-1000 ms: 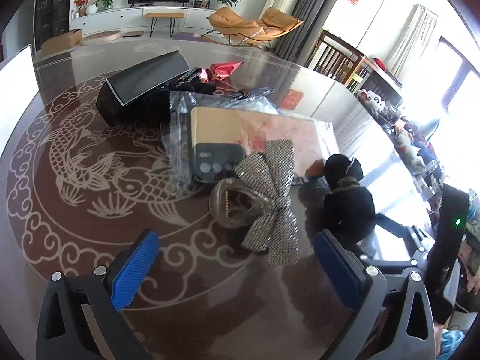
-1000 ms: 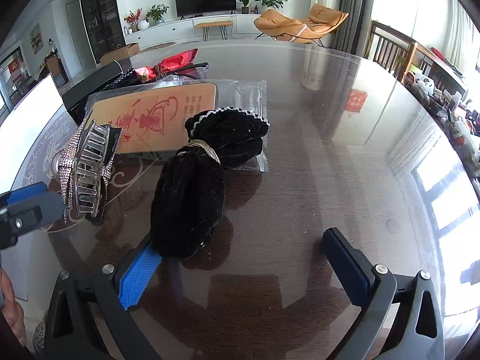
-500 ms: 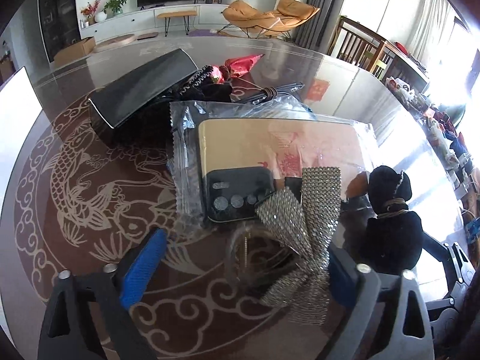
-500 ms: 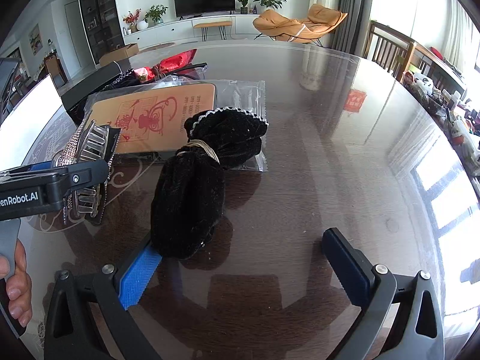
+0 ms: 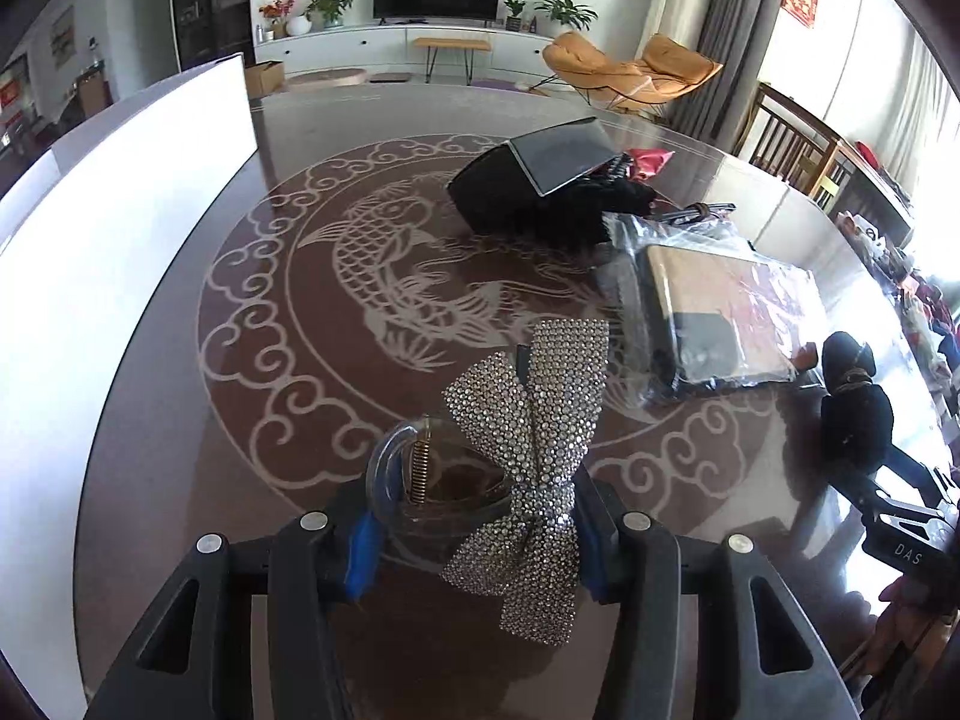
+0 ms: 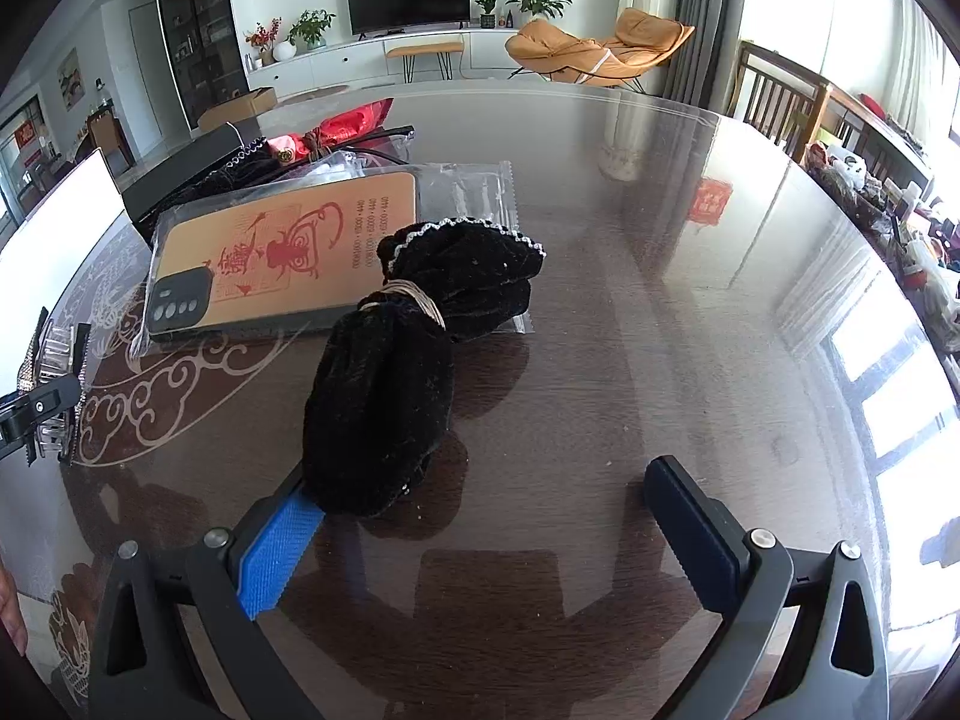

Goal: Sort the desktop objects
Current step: 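Lift the bow clip with the left tool while the right tool aligns over the pouch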

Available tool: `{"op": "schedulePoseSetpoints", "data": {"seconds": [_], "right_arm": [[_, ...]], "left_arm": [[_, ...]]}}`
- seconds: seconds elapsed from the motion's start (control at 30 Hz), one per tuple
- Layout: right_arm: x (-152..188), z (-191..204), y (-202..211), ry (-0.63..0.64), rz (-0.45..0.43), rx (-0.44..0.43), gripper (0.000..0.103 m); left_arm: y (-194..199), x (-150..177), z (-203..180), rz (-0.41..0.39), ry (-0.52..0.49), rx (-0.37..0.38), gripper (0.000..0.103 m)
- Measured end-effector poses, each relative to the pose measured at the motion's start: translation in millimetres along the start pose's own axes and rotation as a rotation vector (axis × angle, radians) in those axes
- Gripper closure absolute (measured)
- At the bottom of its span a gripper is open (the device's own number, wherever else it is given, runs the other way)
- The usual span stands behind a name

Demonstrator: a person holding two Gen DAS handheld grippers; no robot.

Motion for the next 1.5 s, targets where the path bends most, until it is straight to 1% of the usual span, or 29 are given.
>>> {"op": "schedulePoseSetpoints", "data": {"seconds": [0.03, 0.07, 0.1, 0.13, 0.23, 0.3, 0.33, 0.4, 0.6, 0.73, 0.97, 1.5], "right_arm": [[0, 0, 0, 0.0, 0.0, 0.0, 0.0], [0, 0, 0, 0.0, 0.0, 0.0, 0.0], [0, 0, 0, 0.0, 0.0, 0.001, 0.0], [0, 0, 0, 0.0, 0.0, 0.002, 0.0], [0, 0, -1, -0.003, 0.0, 0.003, 0.0], [-1, -1, -1, -0.008, -0.002, 0.003, 0.0], [0, -1, 0, -0.01, -0.004, -0.001, 0.0], [0, -3, 1, -0.017, -0.01, -0.014, 0.0], [0, -9, 4, -0.045, -0.033, -0.066, 0.0], [0, -10, 5, -0.053, -0.04, -0.082, 0.0], [-1, -8, 3, -0.043, -0.034, -0.064, 0.0], [0, -6, 3, -0.038, -0.029, -0.055, 0.0]], "left_arm": [[-2, 1, 4, 0.007, -0.001, 0.001, 0.047], [-3, 1, 3, 0.003, -0.011, 0.0, 0.042], [-6, 0, 2, 0.008, -0.022, -0.016, 0.032], [-9, -1, 1, 0.012, -0.028, -0.033, 0.027], [-15, -2, -1, 0.001, -0.045, -0.068, 0.018], [-18, -4, 1, 0.002, -0.06, -0.093, 0.01], [-19, -5, 3, 0.001, -0.054, -0.089, 0.009], [-21, -6, 7, 0.0, -0.041, -0.096, 0.0], [-23, -7, 11, -0.003, -0.031, -0.101, 0.0], [-23, -5, 11, -0.007, -0.032, -0.1, 0.0], [-23, -4, 11, -0.008, -0.032, -0.1, 0.0], [-20, -1, 9, -0.008, -0.033, -0.097, 0.0]]}}
Point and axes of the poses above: each gripper's, at about its wrist camera, not at the fingertips, and y roughly against the way its jaws point, z to its left, x to its underside, the point moved 2 cm from there along -y, roughly the way its jaws point, and after that the axes turned 10 degrees about z, right-handed, at the moved point
